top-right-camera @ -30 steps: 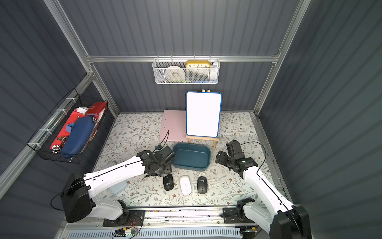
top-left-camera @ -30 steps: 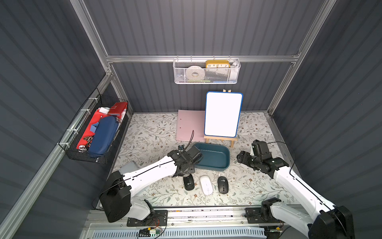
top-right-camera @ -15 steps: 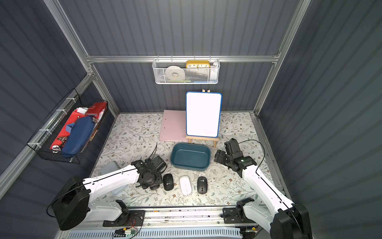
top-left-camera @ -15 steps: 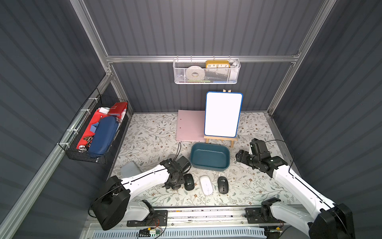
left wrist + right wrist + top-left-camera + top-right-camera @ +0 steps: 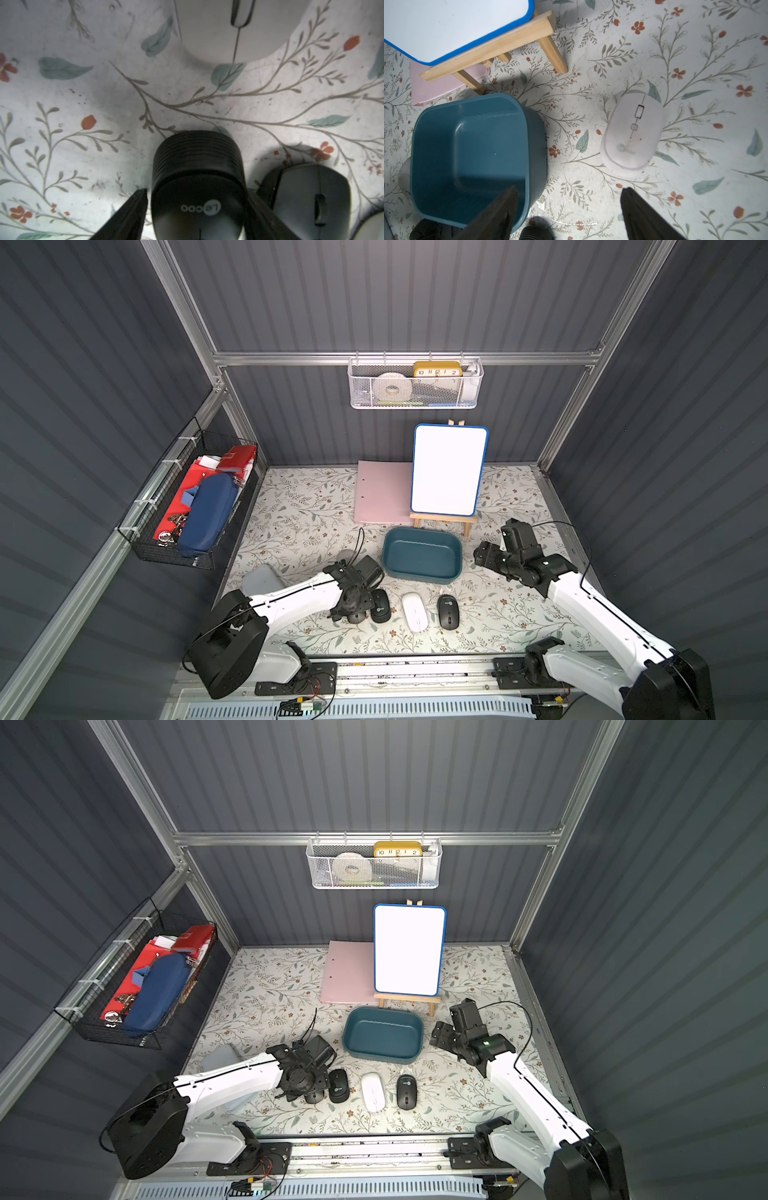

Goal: Take out the mouse from the storage box
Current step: Place the mouse at the center of the board, then reset both arms

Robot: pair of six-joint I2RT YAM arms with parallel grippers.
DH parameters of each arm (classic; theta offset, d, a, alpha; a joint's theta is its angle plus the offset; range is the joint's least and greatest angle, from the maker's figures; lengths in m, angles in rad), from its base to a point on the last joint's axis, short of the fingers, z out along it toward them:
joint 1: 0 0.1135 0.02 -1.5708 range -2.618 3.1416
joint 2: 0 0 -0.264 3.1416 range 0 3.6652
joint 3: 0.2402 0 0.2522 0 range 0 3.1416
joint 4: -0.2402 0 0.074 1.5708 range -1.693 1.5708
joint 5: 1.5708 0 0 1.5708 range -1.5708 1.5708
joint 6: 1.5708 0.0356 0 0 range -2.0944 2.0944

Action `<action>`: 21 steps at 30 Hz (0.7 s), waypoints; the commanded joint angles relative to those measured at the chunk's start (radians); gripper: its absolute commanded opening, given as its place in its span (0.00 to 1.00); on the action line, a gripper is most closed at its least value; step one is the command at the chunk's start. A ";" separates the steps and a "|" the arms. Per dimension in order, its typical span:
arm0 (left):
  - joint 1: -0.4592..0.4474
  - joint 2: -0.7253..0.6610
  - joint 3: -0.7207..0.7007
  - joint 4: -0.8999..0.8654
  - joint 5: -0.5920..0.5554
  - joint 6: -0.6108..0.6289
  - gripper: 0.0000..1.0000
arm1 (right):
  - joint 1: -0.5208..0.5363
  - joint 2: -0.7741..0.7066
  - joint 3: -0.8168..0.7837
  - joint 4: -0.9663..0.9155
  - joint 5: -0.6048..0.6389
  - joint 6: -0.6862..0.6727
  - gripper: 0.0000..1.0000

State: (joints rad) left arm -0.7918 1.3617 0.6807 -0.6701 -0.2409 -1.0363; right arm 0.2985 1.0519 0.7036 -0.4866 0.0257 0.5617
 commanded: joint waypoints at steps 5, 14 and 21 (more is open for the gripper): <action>0.006 -0.085 0.102 -0.096 -0.116 0.062 0.89 | 0.005 -0.029 0.051 -0.056 0.046 -0.011 0.82; 0.011 -0.116 0.399 -0.071 -0.525 0.241 0.99 | 0.005 -0.114 0.197 -0.193 0.139 -0.034 0.84; 0.044 -0.139 0.280 0.542 -0.775 0.684 0.99 | 0.002 -0.238 0.168 -0.109 0.465 -0.064 0.99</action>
State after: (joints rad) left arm -0.7769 1.2285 1.0386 -0.4381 -0.8658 -0.6262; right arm 0.2993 0.8478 0.8898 -0.6193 0.3088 0.5270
